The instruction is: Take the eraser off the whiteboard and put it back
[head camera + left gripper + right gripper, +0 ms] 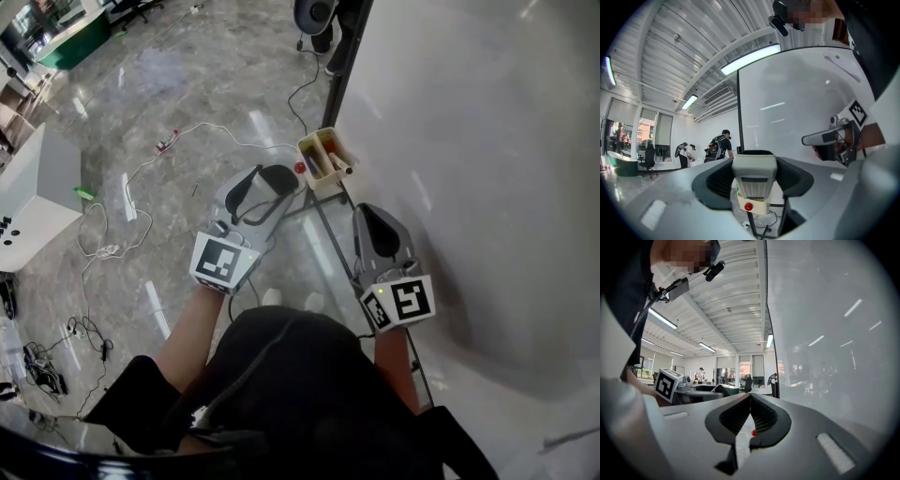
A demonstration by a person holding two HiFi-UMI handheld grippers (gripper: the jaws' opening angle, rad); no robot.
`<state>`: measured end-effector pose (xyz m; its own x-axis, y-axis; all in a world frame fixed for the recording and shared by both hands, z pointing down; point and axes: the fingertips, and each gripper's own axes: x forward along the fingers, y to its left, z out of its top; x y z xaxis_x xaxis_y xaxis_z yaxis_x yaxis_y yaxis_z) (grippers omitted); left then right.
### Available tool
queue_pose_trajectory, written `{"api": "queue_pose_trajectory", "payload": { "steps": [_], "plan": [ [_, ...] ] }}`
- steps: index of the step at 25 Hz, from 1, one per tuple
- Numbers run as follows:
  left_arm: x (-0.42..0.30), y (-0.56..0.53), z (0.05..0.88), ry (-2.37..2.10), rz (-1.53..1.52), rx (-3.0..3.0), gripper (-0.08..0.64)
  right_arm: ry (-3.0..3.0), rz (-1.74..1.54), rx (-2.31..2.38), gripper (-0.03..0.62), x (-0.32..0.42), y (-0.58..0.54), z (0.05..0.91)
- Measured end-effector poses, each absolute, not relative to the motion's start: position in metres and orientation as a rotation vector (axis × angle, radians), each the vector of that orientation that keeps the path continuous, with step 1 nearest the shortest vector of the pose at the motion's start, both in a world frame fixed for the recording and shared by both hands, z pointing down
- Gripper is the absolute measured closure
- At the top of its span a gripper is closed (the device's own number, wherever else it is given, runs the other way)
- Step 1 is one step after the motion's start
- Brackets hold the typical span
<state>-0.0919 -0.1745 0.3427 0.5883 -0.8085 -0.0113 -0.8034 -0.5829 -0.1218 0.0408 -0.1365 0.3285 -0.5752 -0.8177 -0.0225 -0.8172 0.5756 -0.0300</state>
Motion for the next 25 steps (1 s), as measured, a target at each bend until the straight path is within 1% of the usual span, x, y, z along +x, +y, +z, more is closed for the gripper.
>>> {"api": "queue_pose_trajectory", "payload": {
  "steps": [8,19,25],
  "plan": [
    [-0.092,-0.184,0.335,1.387,-0.080,-2.680,0.284,2.773,0.052,-1.400,0.583,0.030,-0.149,0.306],
    [-0.086,-0.187,0.348,1.336,-0.132,-2.643,0.285,2.767,0.052,-1.385,0.583,0.032,-0.149,0.310],
    [-0.088,-0.181,0.345,1.356,-0.076,-2.672,0.282,2.770,0.038,-1.381,0.583,0.031,-0.144,0.311]
  ]
}}
